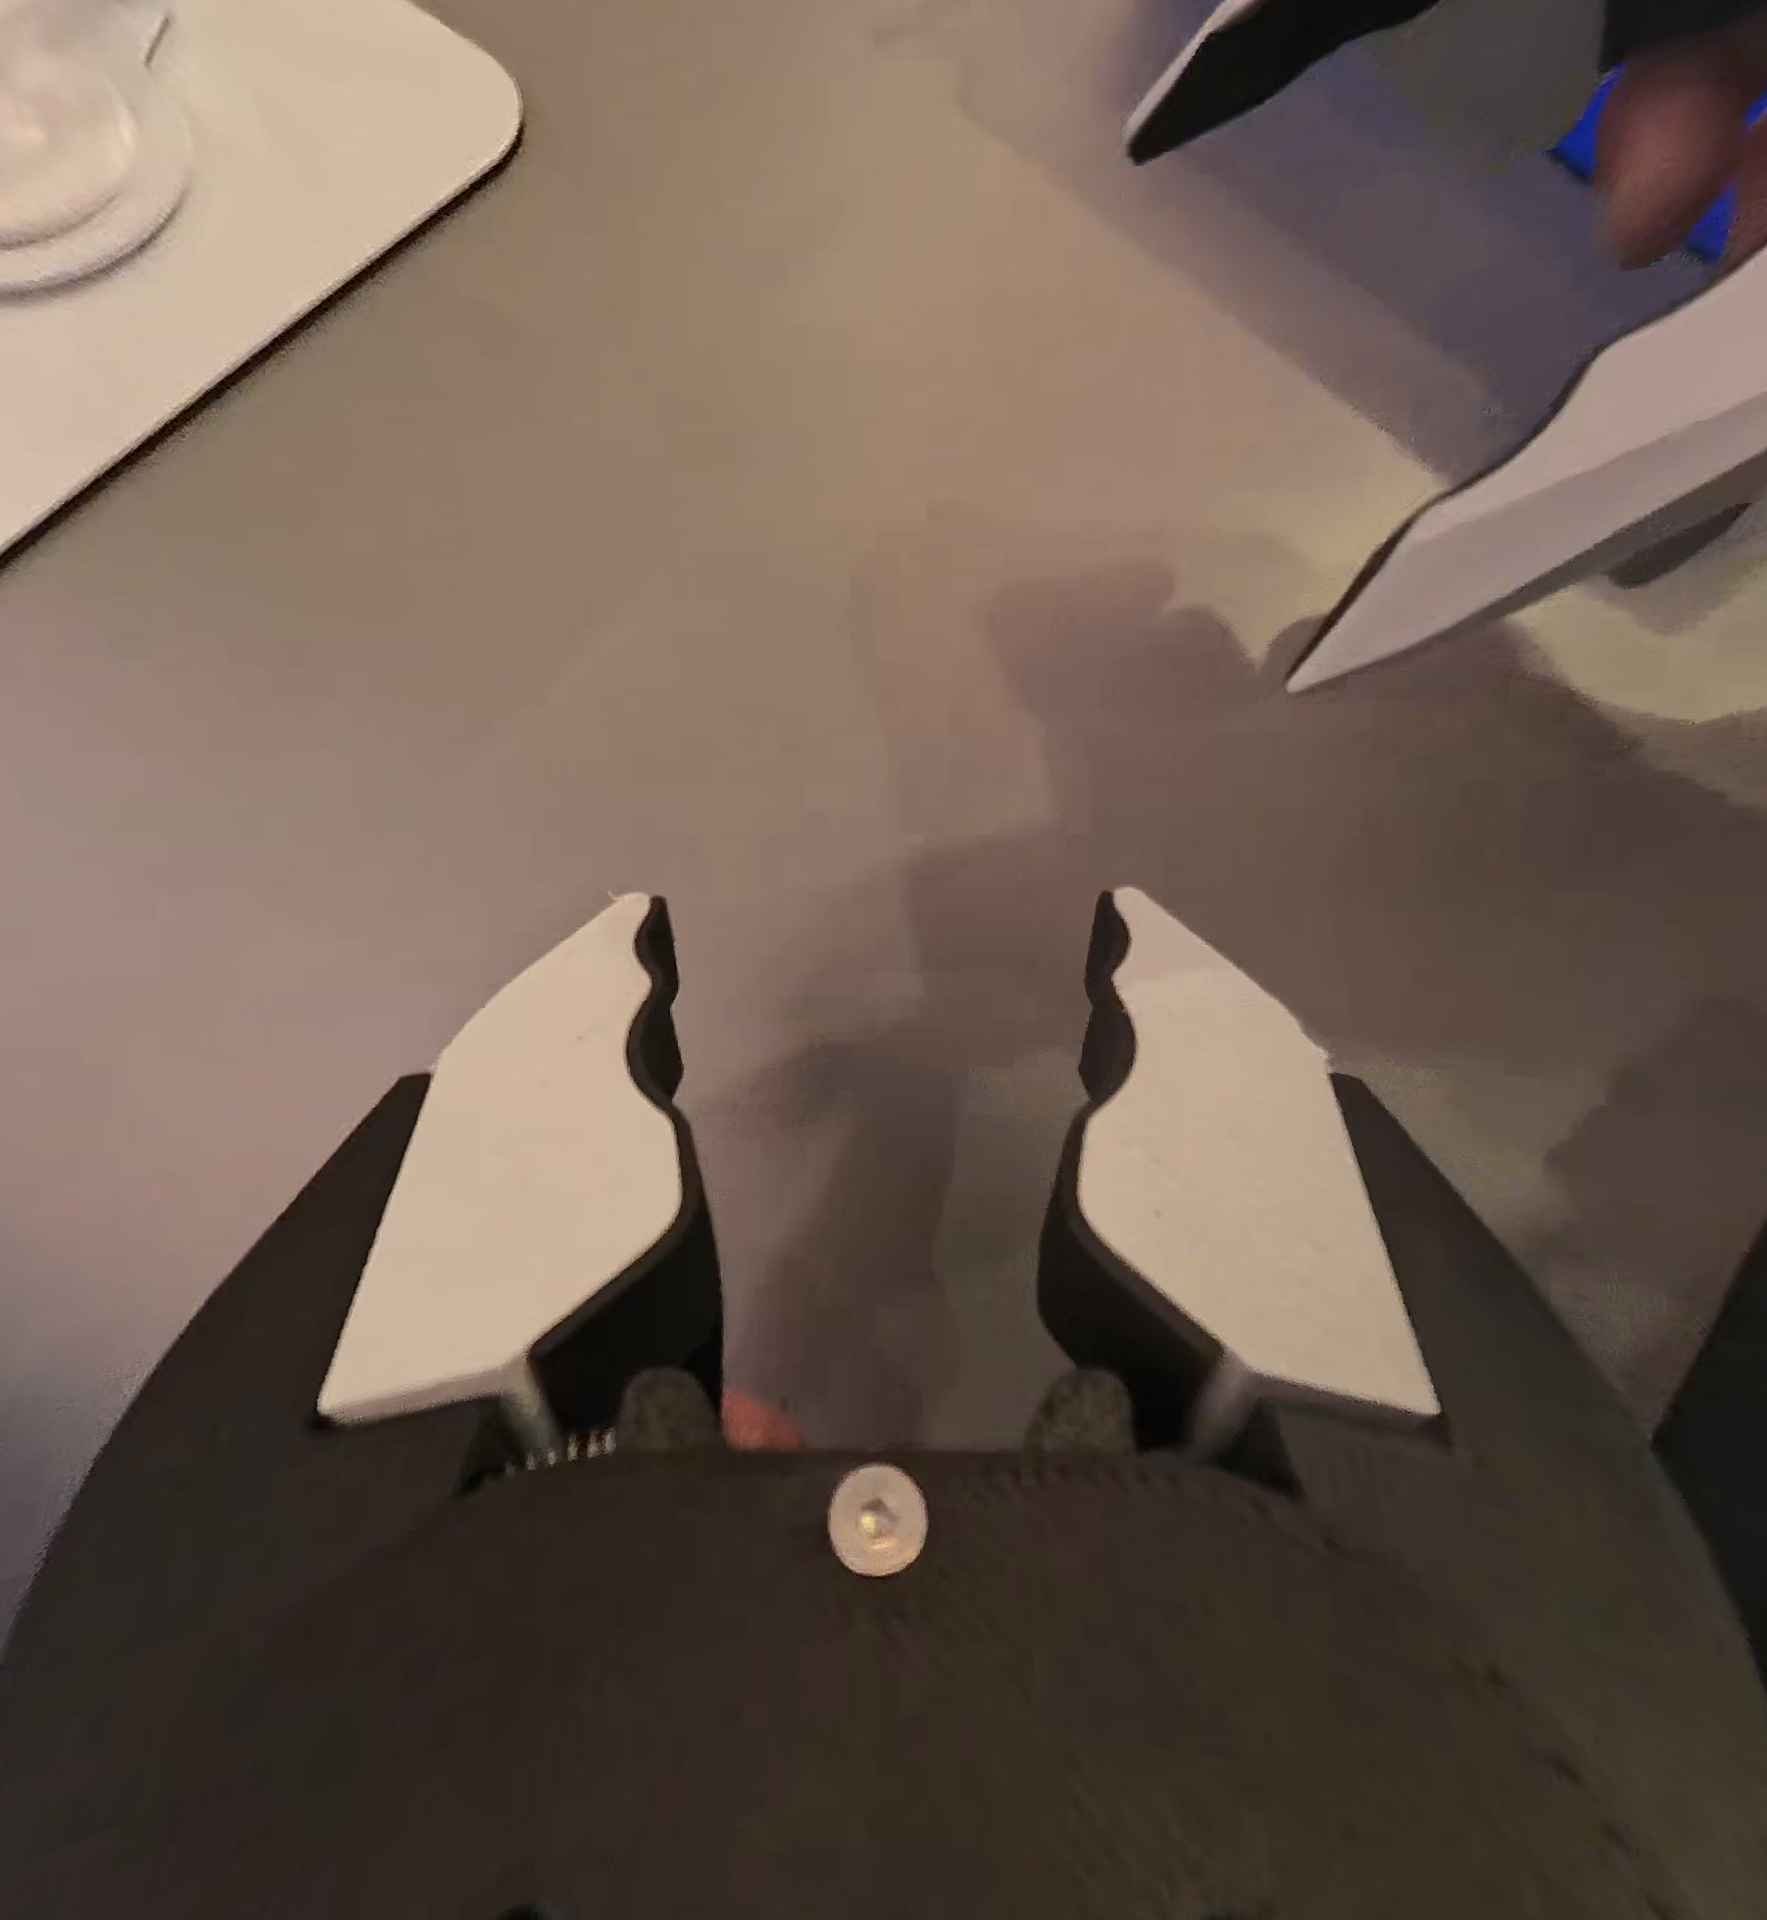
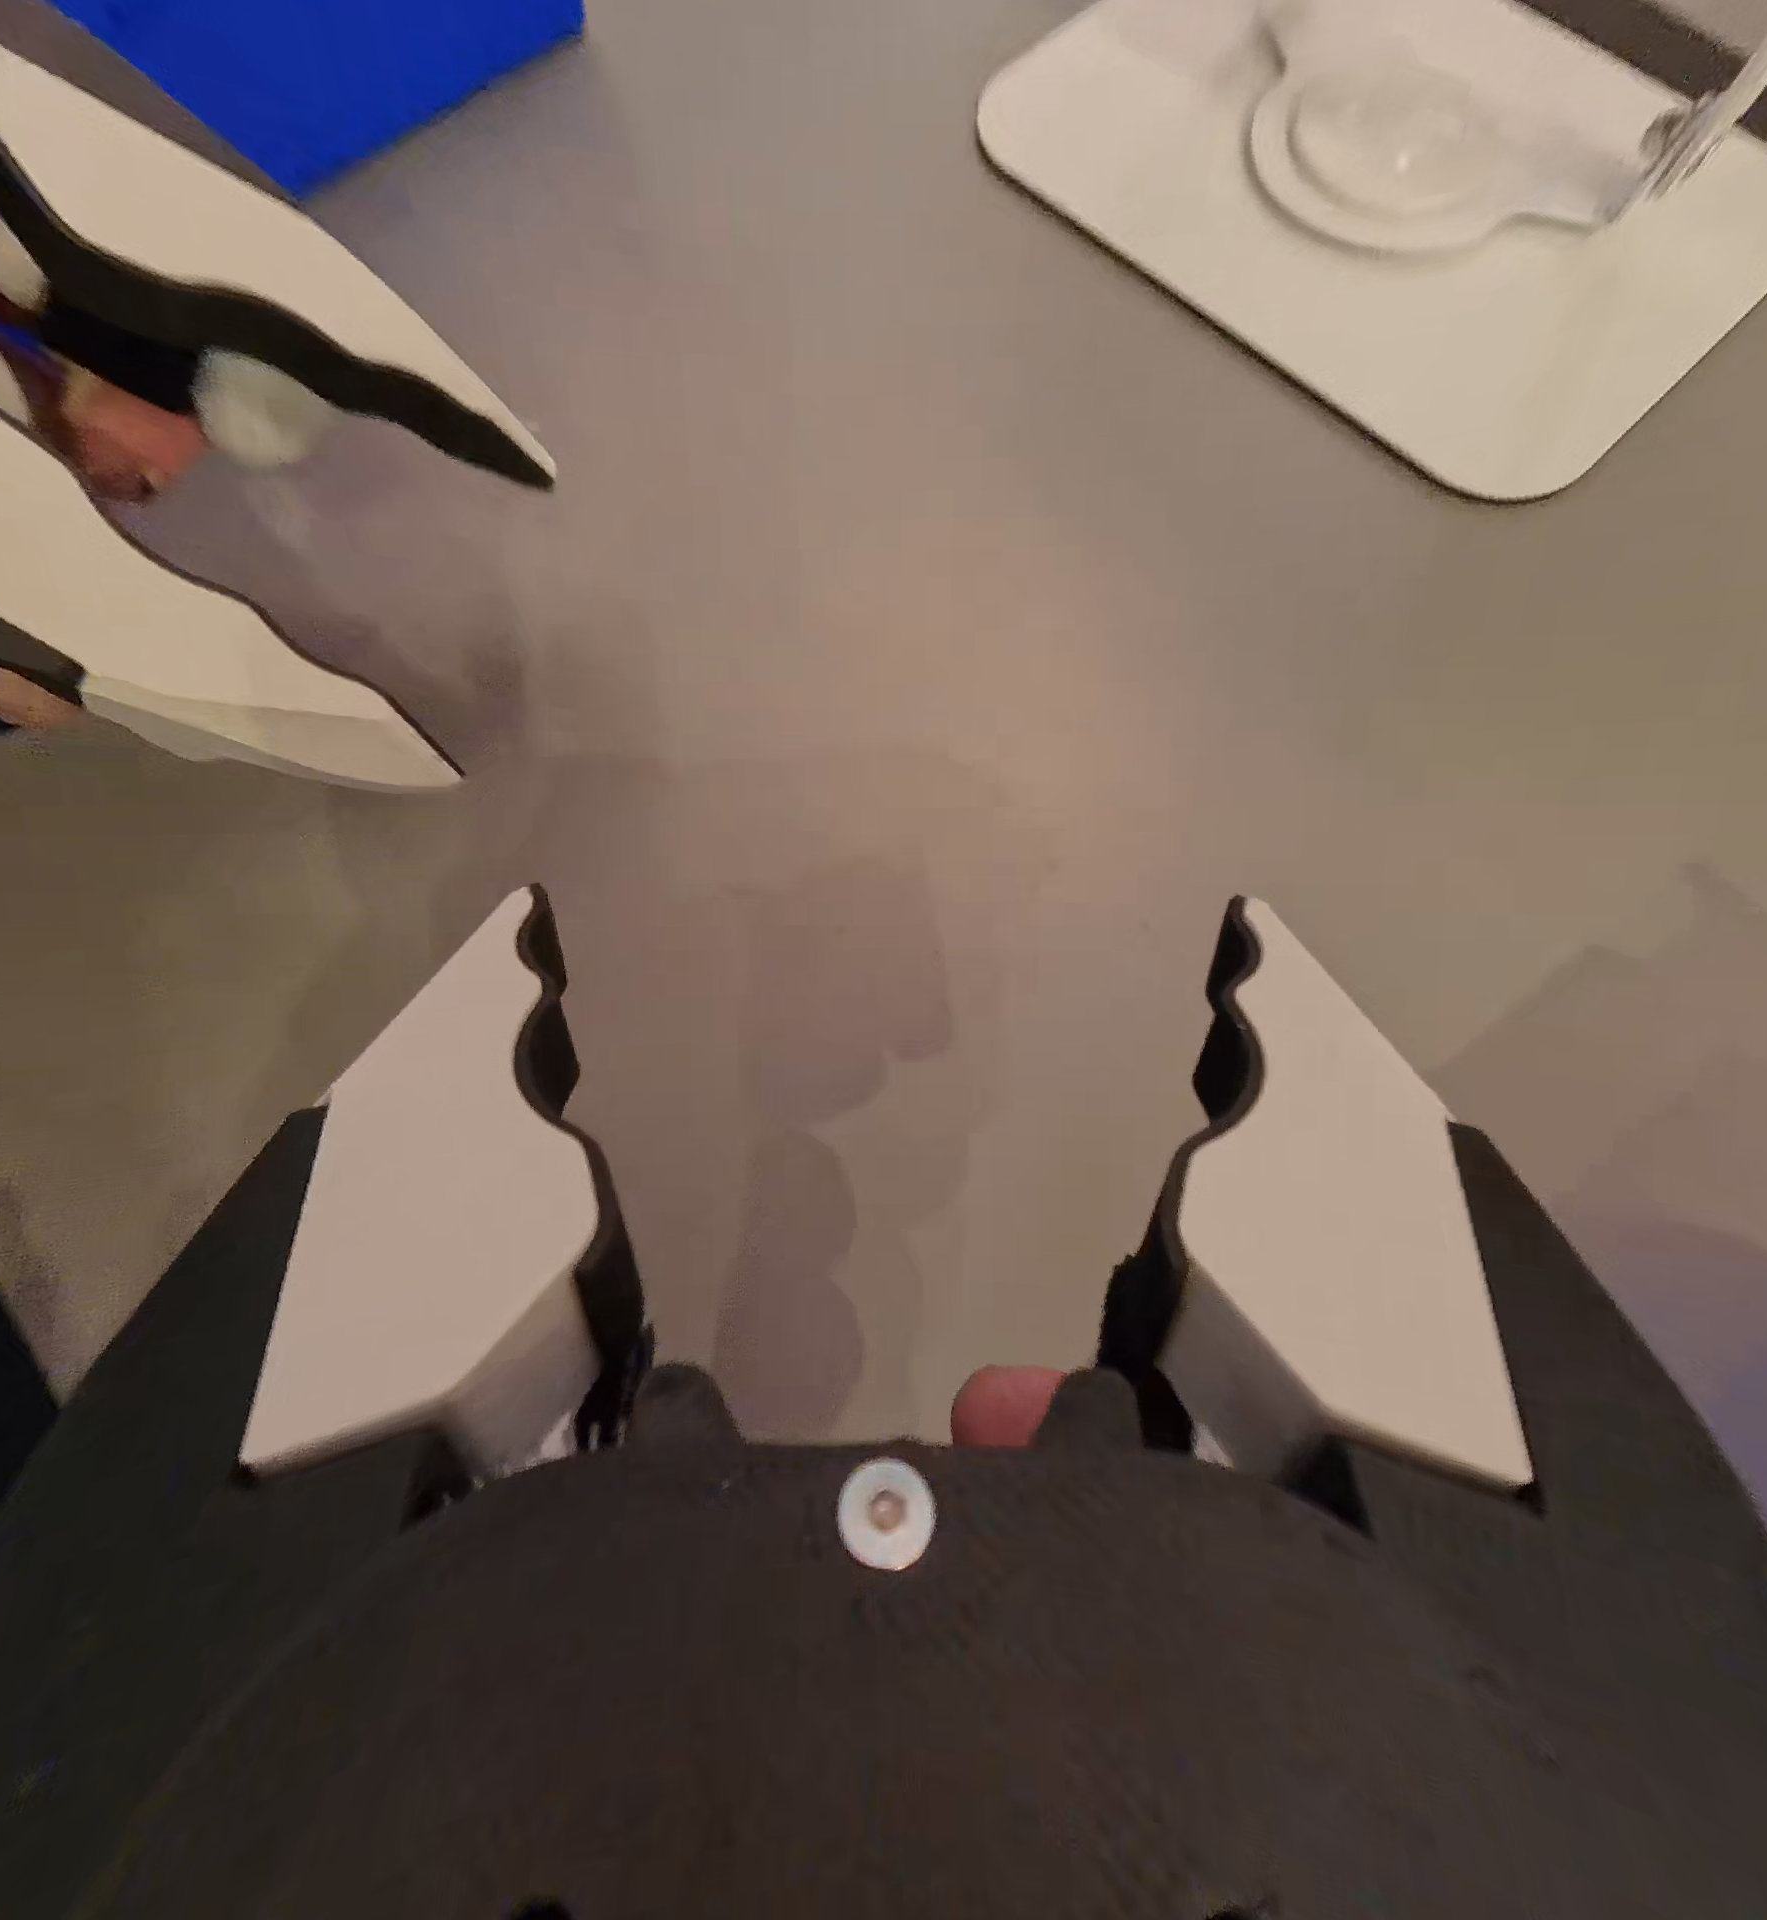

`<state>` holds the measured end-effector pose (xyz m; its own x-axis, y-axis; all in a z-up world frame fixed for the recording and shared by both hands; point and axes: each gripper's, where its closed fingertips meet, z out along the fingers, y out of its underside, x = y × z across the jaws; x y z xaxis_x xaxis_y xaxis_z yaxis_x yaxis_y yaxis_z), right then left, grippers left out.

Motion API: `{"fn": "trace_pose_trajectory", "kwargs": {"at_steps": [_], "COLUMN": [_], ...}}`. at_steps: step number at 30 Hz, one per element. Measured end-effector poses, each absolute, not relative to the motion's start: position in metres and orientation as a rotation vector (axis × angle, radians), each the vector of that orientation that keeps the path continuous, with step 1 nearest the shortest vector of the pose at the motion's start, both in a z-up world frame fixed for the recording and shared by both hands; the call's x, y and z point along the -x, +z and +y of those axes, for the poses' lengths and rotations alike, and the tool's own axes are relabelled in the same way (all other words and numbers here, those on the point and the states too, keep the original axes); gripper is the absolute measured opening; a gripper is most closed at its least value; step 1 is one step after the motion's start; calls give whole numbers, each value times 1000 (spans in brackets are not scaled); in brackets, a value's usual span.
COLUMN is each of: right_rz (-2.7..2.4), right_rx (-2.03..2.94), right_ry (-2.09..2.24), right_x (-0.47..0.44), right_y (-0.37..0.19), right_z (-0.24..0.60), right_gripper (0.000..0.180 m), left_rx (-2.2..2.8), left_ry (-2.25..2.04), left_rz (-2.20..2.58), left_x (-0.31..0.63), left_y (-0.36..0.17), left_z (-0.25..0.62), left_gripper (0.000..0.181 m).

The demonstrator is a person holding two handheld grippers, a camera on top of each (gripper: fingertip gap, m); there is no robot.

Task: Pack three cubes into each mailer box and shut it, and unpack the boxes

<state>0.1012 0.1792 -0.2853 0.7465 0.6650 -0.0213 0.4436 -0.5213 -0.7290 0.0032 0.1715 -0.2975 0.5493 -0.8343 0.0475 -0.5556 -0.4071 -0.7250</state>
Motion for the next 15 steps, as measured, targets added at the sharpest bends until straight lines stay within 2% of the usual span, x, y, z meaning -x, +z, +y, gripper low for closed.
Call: {"fn": "trace_pose_trajectory", "kwargs": {"at_steps": [2,9,15], "right_rz": [-848,-883,-882], "right_rx": [2236,2278,2307], "right_ry": [353,308,325], "right_x": [-103,-103,-103], "right_y": [-299,-317,-328], "right_z": [183,187,183], "right_gripper": [128,139,140], "left_rx": [2142,2164,2171], "left_ry": [-464,-404,-389], "left_rz": [1134,1177,1202], "left_x": [-1,0,0], "left_y": [-307,-326,-333], "left_z": [177,178,177], "left_gripper": [82,86,91]}}
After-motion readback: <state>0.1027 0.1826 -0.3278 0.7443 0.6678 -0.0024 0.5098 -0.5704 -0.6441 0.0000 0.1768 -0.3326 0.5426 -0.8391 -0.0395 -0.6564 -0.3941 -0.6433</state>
